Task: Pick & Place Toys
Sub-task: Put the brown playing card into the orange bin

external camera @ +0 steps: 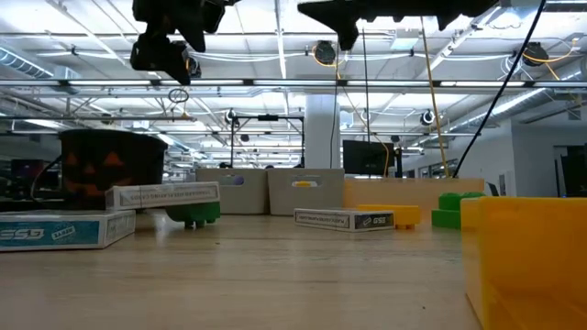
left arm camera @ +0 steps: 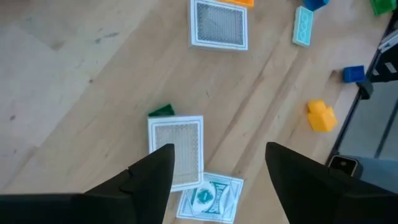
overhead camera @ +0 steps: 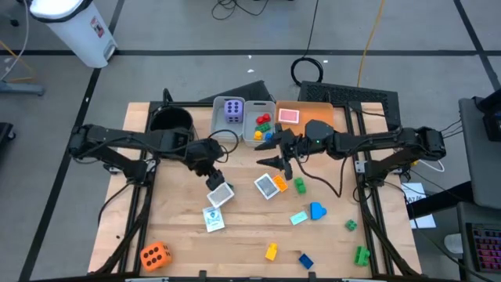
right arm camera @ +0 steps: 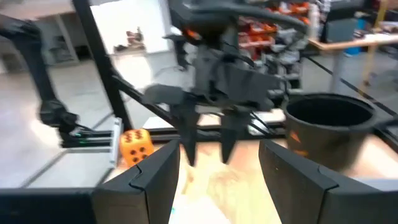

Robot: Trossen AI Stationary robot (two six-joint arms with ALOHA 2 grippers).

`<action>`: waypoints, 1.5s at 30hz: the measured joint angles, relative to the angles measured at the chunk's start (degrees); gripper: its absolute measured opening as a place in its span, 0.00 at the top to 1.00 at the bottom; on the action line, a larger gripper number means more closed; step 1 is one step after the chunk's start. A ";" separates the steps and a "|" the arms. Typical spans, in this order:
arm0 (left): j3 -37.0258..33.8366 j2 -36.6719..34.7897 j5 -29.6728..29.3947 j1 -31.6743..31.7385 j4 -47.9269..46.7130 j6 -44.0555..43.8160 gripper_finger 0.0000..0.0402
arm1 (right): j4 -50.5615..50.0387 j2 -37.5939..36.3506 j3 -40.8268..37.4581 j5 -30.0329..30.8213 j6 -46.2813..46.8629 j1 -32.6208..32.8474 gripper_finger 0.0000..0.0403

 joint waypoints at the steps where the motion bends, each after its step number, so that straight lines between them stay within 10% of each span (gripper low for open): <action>1: 0.00 0.00 -0.33 0.00 0.16 -0.01 0.37 | -0.36 0.04 0.00 0.00 0.00 0.00 0.48; 14: -0.04 0.89 0.09 -0.70 0.27 1.37 0.35 | -0.62 0.06 0.00 -0.07 0.51 0.04 0.48; 24: -0.11 4.76 -3.36 -5.13 0.03 2.82 0.02 | -3.64 0.09 0.00 0.01 0.63 0.04 0.48; 32: -0.11 9.61 1.61 -5.44 1.39 4.02 0.11 | -4.91 0.09 -0.07 0.06 0.63 0.04 0.48; 45: -0.11 11.74 -6.03 -7.66 -2.96 3.37 0.09 | -4.86 0.09 -3.36 -0.13 4.32 0.04 0.48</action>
